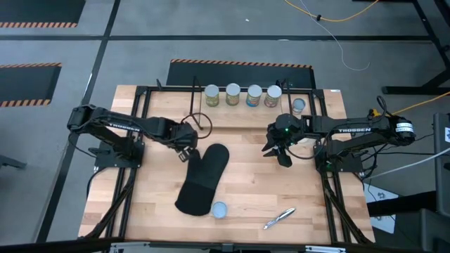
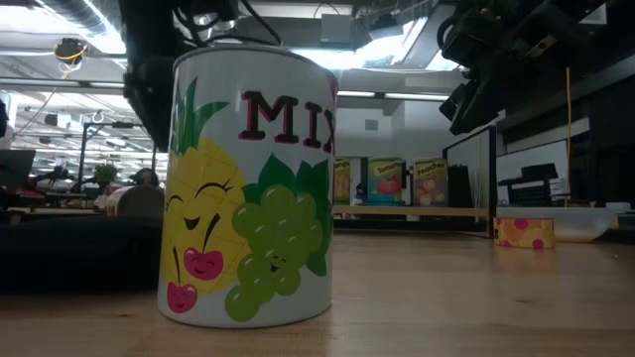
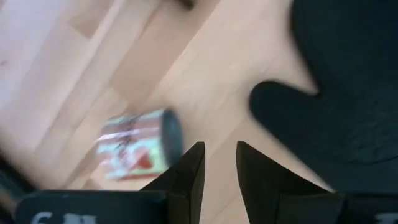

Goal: Pick and place cans onto a shelf
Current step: Put the small canned tomatoes on the shelf

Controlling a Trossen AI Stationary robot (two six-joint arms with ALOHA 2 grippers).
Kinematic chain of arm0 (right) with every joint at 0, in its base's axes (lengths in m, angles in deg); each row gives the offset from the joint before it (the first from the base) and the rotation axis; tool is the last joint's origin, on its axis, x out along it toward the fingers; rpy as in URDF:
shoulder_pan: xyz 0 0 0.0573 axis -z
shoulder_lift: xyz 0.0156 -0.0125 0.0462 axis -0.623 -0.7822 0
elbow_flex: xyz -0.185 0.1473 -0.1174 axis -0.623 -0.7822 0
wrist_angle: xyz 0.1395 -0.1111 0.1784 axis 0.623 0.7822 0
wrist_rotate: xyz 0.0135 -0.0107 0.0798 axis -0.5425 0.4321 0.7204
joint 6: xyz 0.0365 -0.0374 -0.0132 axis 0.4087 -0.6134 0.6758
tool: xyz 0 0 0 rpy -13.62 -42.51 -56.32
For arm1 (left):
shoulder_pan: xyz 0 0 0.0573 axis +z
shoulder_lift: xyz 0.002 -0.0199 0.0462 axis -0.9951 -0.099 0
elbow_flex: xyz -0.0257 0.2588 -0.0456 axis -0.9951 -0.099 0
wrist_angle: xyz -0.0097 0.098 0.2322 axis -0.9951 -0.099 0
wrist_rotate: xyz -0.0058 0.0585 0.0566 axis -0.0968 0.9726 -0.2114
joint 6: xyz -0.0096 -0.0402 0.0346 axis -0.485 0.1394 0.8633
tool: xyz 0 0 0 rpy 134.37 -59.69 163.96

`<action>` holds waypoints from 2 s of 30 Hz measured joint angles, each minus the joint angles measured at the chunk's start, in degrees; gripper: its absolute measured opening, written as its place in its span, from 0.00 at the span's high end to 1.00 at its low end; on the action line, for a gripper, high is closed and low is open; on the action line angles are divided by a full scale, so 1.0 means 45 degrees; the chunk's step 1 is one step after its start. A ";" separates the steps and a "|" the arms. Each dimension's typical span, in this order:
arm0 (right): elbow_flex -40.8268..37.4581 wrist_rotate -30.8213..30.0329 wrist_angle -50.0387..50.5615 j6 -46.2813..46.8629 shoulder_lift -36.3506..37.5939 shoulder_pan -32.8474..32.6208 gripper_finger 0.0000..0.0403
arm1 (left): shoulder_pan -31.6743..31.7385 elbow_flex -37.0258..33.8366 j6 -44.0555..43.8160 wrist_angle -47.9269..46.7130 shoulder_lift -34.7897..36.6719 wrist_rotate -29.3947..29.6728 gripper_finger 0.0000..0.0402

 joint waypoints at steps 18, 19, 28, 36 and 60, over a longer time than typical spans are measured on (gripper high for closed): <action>0.0000 0.0000 0.0005 0.0000 0.0000 0.0003 0.71 | -0.0229 -0.1430 -0.0037 -0.0335 0.0000 0.0785 0.70; 0.0000 0.0000 0.0005 0.0000 0.0000 0.0003 0.71 | -0.0229 -0.1544 -0.0046 -0.0331 0.0000 0.0873 0.69; 0.0000 0.0000 0.0005 -0.0005 0.0000 0.0003 0.71 | -0.0229 -0.2189 -0.1387 -0.0313 0.0000 0.1463 0.65; 0.0000 0.0000 0.0005 -0.0005 0.0000 0.0001 0.71 | -0.0229 -0.2548 -0.2043 0.0366 0.0000 0.1471 0.65; 0.0000 0.0000 0.0000 -0.0005 0.0000 0.0001 0.71 | -0.0229 -0.3516 -0.3318 0.0937 -0.0005 0.2683 0.66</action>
